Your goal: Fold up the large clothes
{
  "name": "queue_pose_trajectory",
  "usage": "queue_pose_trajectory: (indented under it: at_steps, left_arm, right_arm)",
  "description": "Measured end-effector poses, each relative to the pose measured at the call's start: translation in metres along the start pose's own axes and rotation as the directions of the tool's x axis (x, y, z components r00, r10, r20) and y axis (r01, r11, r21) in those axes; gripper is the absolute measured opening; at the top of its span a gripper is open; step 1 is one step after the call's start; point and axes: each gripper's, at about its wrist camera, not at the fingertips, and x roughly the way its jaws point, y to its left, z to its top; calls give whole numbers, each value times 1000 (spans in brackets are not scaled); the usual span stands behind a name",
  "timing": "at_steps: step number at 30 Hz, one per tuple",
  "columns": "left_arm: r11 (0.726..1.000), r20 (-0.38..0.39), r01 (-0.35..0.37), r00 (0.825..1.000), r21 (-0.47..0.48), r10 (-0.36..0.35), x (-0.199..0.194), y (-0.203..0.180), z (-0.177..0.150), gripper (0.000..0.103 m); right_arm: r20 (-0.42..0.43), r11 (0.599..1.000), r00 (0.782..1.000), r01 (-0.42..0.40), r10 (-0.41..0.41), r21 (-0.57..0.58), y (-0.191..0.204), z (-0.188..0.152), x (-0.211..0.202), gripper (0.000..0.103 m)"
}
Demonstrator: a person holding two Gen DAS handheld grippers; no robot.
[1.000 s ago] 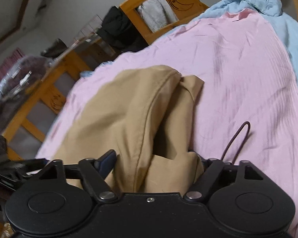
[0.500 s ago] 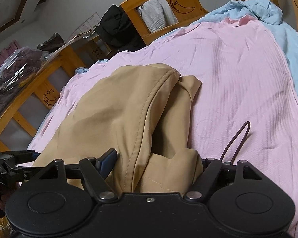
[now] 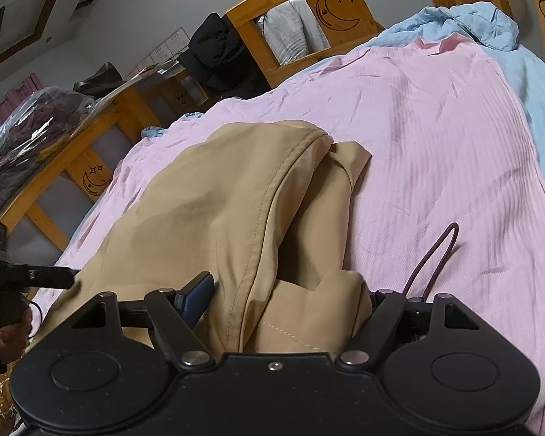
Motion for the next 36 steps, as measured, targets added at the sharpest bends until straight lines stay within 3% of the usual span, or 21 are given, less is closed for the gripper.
queue_pose_trajectory:
  at_steps: [3,17,24,29,33,34,36]
  left_arm:
    - [998,-26,35,999,-52,-37,13,12,-2,97]
    - [999,-60,3,998,35,-1,29,-2,0,97]
    - [996,-59,-30,998,85,35,30,-18,-1,84]
    - [986,-56,-113,991,122,121,31,-38,1,76]
    - [971,-50,-182,980,154,191,31,-57,3,71]
    - [969,-46,-192,979,159,201,31,-61,3,70]
    - [965,-34,-207,976,163,215,28,-68,4,66]
  right_arm:
    - [4,1000,1000,-8,8,3,-2,-1,0,77]
    - [5,1000,1000,-5,5,-5,0,-1,1,78]
    - [7,1000,1000,14,-14,-17,2,-1,1,75]
    - [-27,1000,999,29,-30,-5,7,3,2,64]
    - [-37,999,999,28,-27,30,10,5,-1,43]
    - [-31,999,999,14,-13,47,10,6,-5,35]
    - [-8,996,999,-33,33,78,14,9,-13,28]
